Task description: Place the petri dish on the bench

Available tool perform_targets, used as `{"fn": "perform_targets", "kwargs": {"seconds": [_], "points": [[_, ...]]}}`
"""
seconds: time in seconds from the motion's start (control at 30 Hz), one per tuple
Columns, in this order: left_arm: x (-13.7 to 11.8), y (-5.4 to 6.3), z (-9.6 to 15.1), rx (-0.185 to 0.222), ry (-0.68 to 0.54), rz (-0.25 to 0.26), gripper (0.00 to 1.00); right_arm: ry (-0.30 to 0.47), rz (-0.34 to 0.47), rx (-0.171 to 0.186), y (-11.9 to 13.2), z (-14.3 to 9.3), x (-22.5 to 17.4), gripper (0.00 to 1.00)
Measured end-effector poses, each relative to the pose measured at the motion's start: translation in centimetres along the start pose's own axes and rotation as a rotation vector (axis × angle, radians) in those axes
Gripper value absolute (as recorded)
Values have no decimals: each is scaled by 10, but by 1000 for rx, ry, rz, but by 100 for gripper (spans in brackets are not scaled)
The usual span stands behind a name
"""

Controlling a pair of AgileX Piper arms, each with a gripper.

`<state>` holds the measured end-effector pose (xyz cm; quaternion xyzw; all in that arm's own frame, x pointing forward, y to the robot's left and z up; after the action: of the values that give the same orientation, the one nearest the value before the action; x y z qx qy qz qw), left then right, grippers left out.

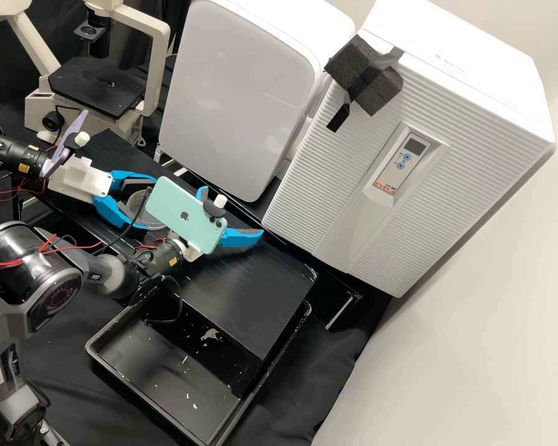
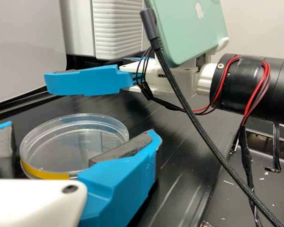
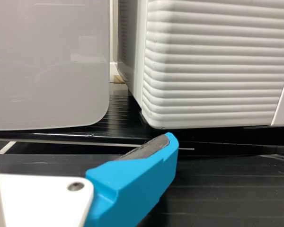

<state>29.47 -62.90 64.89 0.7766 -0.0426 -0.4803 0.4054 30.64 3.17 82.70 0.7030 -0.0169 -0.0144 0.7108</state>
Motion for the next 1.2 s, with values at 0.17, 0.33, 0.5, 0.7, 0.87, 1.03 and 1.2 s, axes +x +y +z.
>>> {"fn": "perform_targets", "kwargs": {"seconds": [0.17,0.33,0.5,0.7,0.87,1.03,1.2], "points": [[0,0,0,3,-2,-2,100,0,0,0,0,0,0,100],[0,0,0,8,-5,-4,100,0,0,0,0,0,0,100],[-56,-3,-14,20,54,66,100,0,0,0,0,0,0,100],[-101,6,-25,-41,154,245,100,0,0,0,0,0,0,100],[-117,-5,-31,-15,201,236,100,0,0,0,0,0,0,100],[-130,-9,-39,71,343,279,100,0,0,0,0,0,0,100],[-143,-7,-47,128,491,402,100,0,0,0,0,0,0,100]]}}
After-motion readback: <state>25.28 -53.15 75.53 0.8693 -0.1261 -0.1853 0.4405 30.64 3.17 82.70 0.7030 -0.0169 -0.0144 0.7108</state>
